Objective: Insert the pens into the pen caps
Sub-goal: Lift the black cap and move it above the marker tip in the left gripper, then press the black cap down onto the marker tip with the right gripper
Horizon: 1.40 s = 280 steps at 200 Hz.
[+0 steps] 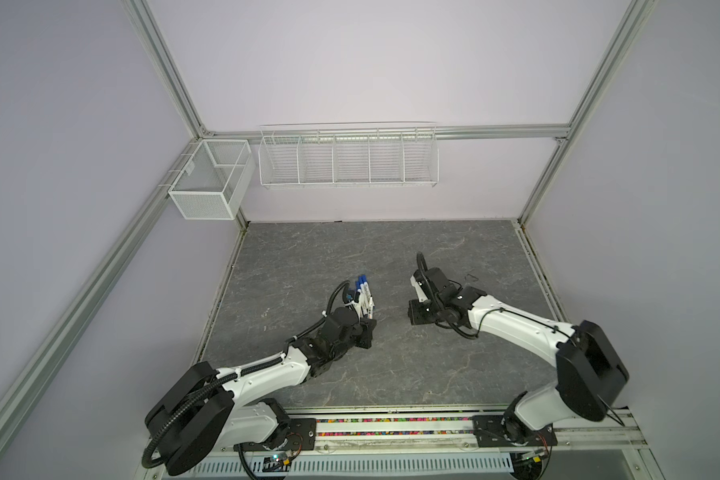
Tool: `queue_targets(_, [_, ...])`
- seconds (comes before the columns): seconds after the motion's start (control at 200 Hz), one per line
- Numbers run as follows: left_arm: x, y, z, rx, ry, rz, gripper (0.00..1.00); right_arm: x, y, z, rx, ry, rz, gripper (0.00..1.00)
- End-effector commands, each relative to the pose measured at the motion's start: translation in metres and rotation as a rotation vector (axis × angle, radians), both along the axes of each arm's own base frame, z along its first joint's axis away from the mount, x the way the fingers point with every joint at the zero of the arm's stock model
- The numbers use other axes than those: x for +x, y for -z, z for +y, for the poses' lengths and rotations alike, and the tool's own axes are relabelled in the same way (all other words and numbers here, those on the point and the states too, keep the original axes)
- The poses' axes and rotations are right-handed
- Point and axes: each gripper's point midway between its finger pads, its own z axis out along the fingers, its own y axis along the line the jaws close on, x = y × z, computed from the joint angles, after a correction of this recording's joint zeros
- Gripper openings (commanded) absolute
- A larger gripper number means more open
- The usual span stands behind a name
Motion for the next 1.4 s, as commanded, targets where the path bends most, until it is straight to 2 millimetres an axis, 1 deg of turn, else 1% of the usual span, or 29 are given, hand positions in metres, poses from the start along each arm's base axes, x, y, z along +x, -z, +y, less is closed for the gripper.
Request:
queue_targets(0.0, [-0.013, -0.019, -0.024, -0.048, 0.13, -0.066, 0.0, 0.006, -0.041, 0.02, 0.202, -0.015, -0.089, 0.07])
queue_targets(0.07, [-0.02, -0.023, -0.032, -0.06, 0.183, -0.087, 0.0, 0.007, -0.058, 0.028, 0.279, -0.022, -0.121, 0.07])
queue_targets(0.15, [-0.027, -0.028, -0.041, -0.069, 0.234, -0.104, 0.0, 0.008, -0.073, 0.035, 0.339, -0.041, -0.147, 0.07])
queue_targets(0.215, [-0.031, -0.029, -0.045, -0.068, 0.257, -0.114, 0.0, 0.01, -0.08, 0.038, 0.366, -0.041, -0.165, 0.06])
queue_targets(0.3, [-0.033, -0.03, -0.048, -0.065, 0.27, -0.115, 0.0, 0.012, -0.083, 0.04, 0.371, -0.042, -0.172, 0.07])
queue_targets(0.5, [-0.033, -0.03, -0.049, -0.063, 0.275, -0.118, 0.0, 0.015, -0.081, 0.045, 0.381, -0.055, -0.165, 0.07])
queue_targets(0.645, [-0.033, -0.031, -0.049, -0.065, 0.271, -0.119, 0.0, 0.013, -0.074, 0.048, 0.368, -0.069, -0.143, 0.07])
queue_targets(0.81, [-0.033, -0.031, -0.049, -0.066, 0.268, -0.121, 0.0, 0.007, -0.07, 0.046, 0.352, -0.085, -0.137, 0.07])
queue_targets(1.155, [-0.031, -0.03, -0.05, -0.067, 0.261, -0.119, 0.0, -0.006, -0.068, 0.041, 0.339, -0.112, -0.123, 0.07])
queue_targets(1.395, [-0.03, -0.031, -0.049, -0.071, 0.254, -0.12, 0.0, -0.017, -0.068, 0.044, 0.363, -0.157, -0.099, 0.06])
